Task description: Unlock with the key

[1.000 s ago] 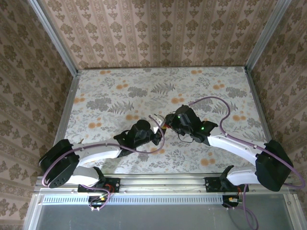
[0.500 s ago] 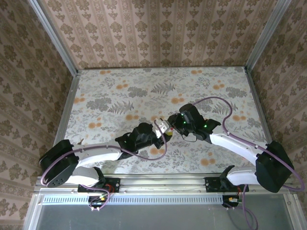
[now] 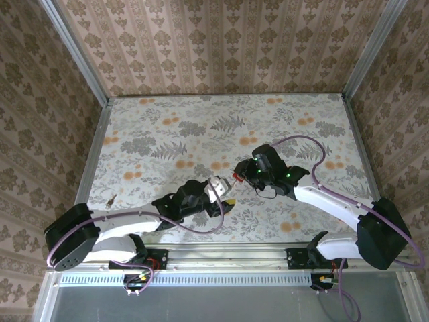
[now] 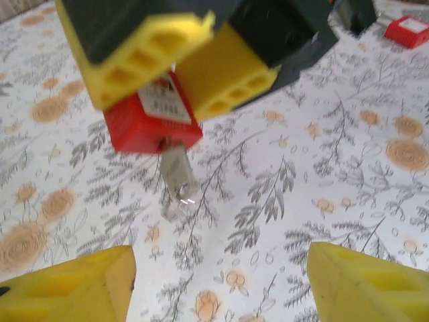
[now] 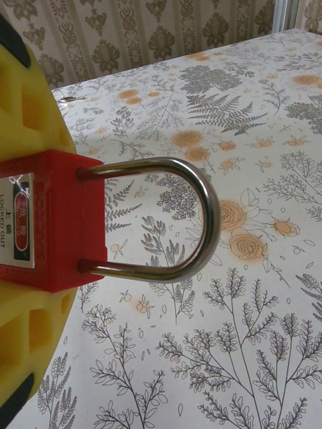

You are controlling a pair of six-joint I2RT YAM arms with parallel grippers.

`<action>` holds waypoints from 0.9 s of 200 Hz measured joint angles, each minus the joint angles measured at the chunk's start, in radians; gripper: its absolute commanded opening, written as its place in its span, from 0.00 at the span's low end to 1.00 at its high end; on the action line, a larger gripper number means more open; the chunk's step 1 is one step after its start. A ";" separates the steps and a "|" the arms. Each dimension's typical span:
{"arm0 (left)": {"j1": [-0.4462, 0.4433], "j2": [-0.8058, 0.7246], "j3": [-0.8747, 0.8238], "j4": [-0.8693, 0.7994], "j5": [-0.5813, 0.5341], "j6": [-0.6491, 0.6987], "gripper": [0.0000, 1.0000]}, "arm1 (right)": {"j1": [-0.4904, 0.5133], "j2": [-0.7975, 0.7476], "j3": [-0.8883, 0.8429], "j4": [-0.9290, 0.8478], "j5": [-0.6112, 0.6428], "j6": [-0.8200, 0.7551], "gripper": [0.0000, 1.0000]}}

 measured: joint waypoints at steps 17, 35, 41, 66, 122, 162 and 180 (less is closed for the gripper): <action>-0.002 -0.001 -0.010 -0.005 -0.015 0.012 0.71 | 0.000 0.000 0.000 0.000 -0.003 0.000 0.00; -0.004 0.000 -0.010 0.001 -0.037 0.035 0.71 | 0.000 0.000 0.000 0.000 -0.003 0.000 0.00; -0.004 0.002 -0.010 0.003 -0.045 0.042 0.72 | 0.000 0.000 0.000 0.000 -0.004 0.000 0.00; -0.004 0.016 -0.005 0.019 -0.059 0.054 0.82 | 0.000 0.000 0.000 0.001 -0.009 0.000 0.00; 0.035 0.054 -0.002 0.152 -0.003 -0.139 0.88 | 0.000 0.000 -0.030 0.009 -0.018 0.000 0.00; 0.097 0.128 -0.002 0.270 0.085 -0.337 0.88 | 0.000 -0.003 -0.032 0.009 -0.018 0.000 0.00; 0.092 0.138 -0.005 0.301 0.093 -0.360 0.91 | -0.002 -0.010 -0.032 0.009 -0.018 0.000 0.00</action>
